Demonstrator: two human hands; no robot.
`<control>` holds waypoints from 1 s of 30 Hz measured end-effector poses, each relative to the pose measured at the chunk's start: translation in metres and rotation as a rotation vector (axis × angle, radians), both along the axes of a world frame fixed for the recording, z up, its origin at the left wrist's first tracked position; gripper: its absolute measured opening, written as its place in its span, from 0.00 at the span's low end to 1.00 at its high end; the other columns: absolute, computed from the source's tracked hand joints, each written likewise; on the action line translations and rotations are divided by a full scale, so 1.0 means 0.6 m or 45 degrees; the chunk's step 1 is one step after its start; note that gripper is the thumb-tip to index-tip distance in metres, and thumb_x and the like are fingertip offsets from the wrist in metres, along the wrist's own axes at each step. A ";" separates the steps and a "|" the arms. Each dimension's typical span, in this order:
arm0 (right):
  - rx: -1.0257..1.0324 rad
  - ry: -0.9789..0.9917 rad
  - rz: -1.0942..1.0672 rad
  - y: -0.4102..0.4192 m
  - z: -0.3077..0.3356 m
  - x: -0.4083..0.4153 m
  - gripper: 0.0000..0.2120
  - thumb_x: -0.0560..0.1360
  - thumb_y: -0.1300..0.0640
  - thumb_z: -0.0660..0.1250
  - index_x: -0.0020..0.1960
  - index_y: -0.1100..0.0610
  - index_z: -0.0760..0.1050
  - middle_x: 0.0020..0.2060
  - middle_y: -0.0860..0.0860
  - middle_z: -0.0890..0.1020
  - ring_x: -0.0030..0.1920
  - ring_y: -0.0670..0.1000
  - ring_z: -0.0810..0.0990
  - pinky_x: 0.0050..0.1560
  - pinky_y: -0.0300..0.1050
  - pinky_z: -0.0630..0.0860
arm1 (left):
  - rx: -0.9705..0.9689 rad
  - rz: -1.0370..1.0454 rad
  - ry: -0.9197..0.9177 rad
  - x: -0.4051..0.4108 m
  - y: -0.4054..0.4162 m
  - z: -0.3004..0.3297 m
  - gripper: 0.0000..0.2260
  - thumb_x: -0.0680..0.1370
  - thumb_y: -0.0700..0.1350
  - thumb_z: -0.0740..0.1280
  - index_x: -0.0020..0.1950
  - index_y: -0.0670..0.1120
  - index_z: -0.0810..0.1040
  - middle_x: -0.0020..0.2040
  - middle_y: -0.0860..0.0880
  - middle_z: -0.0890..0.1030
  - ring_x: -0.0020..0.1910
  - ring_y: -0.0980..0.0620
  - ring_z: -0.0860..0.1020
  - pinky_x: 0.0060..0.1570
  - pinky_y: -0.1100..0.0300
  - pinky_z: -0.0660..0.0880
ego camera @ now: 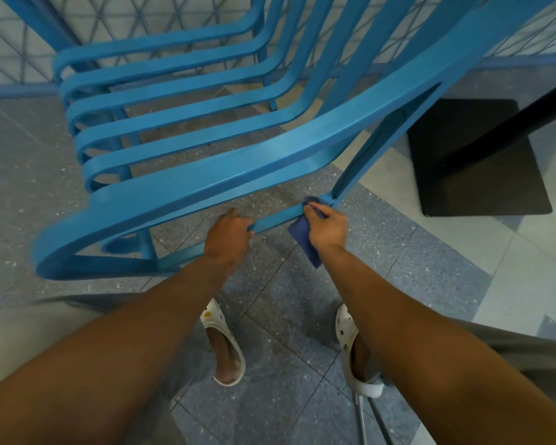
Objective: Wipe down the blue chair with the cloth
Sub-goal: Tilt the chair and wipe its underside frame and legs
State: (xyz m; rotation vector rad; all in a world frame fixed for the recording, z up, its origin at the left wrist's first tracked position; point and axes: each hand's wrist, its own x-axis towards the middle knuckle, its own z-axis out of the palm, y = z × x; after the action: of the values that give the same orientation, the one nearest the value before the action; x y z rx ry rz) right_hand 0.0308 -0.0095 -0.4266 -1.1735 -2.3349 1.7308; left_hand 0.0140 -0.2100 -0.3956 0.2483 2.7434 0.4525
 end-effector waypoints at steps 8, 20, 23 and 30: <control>-0.171 -0.158 -0.368 0.031 -0.003 -0.026 0.15 0.74 0.50 0.77 0.45 0.58 0.74 0.36 0.50 0.76 0.42 0.52 0.78 0.44 0.45 0.75 | 0.009 -0.005 0.001 -0.004 0.002 -0.004 0.09 0.81 0.43 0.67 0.60 0.47 0.83 0.53 0.43 0.76 0.52 0.44 0.77 0.48 0.53 0.74; -0.032 -0.264 -0.293 0.057 0.010 -0.050 0.17 0.76 0.45 0.73 0.45 0.61 0.81 0.35 0.52 0.81 0.36 0.52 0.80 0.38 0.43 0.73 | -0.018 -0.032 0.028 -0.005 0.007 -0.005 0.08 0.81 0.42 0.68 0.59 0.45 0.83 0.52 0.43 0.76 0.51 0.44 0.77 0.48 0.54 0.76; -0.018 -0.250 -0.336 0.039 0.008 -0.041 0.15 0.80 0.49 0.68 0.51 0.62 0.82 0.42 0.55 0.83 0.43 0.54 0.82 0.42 0.44 0.73 | -0.022 -0.038 0.038 -0.004 0.006 -0.005 0.08 0.81 0.42 0.68 0.59 0.45 0.83 0.52 0.44 0.77 0.50 0.45 0.77 0.51 0.52 0.79; 0.006 -0.097 -0.272 0.028 -0.005 0.011 0.14 0.81 0.49 0.67 0.47 0.60 0.77 0.37 0.52 0.79 0.38 0.50 0.77 0.36 0.42 0.71 | -0.041 -0.018 0.058 -0.003 0.008 -0.007 0.09 0.82 0.44 0.67 0.60 0.45 0.82 0.53 0.43 0.77 0.52 0.44 0.78 0.51 0.52 0.78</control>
State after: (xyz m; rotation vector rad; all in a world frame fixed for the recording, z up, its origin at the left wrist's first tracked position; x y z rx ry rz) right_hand 0.0373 0.0074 -0.4295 -1.4521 -2.1568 1.6361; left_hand 0.0121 -0.2052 -0.3999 0.2730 2.7888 0.4036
